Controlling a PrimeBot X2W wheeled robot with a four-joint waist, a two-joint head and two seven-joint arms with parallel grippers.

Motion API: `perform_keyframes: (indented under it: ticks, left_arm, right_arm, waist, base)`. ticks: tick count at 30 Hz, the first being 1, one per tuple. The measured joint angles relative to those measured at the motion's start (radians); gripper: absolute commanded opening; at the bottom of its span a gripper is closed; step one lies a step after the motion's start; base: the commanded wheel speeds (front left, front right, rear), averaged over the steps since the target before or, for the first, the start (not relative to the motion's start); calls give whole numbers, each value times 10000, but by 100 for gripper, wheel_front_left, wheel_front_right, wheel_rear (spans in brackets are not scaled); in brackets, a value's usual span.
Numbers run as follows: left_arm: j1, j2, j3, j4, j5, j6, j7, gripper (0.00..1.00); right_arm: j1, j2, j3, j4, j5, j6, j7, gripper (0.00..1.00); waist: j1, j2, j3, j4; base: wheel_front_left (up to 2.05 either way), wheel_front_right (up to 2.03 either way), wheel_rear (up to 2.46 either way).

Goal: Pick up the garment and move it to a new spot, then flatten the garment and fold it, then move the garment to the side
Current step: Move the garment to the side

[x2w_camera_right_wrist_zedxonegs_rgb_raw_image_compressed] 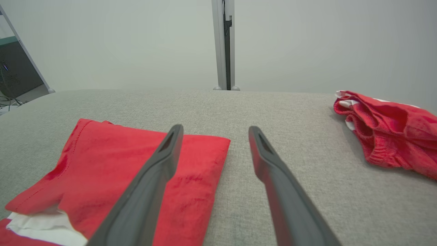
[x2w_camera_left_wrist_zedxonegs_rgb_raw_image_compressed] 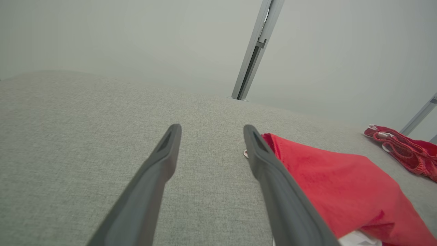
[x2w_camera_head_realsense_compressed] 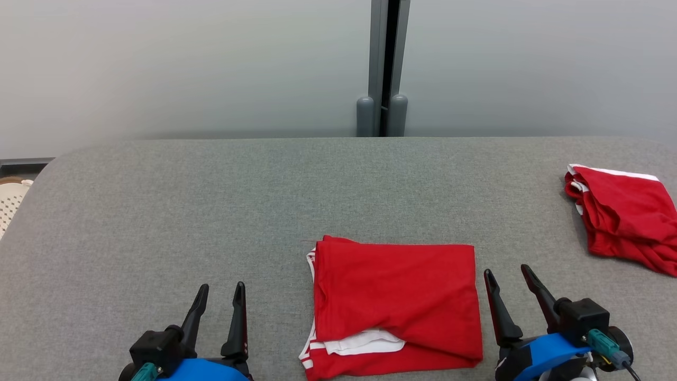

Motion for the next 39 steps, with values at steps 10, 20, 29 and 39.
perform_keyframes:
  ticks: [10, 20, 29, 39]
  left_arm:
    - [0, -36, 165, -54, 71, 0, 0, 100]
    - [-79, -46, 474, -247, 150, 0, 0, 100]
    - [-291, -86, 731, -224, 176, 0, 0, 100]
    - [-316, -157, 963, -244, 207, 0, 0, 100]
  right_arm:
    - [-14, 0, -50, 94, 4, 0, -38, 100]
    - [-565, -2, -437, 228, -370, 0, 677, 100]
    - [-1182, 0, -362, 1392, -330, 0, 3202, 100]
    - [-1667, -38, 123, 1779, 437, -4, 4621, 0]
  waist:
    - [0, 0, 70, 6]
    - [-1, 0, 384, 148]
    - [0, 0, 819, 613]
    - [0, 0, 1082, 825]
  base:
    - [0, 0, 0]
    - [0, 0, 0]
    - [0, 0, 0]
    - [0, 0, 0]
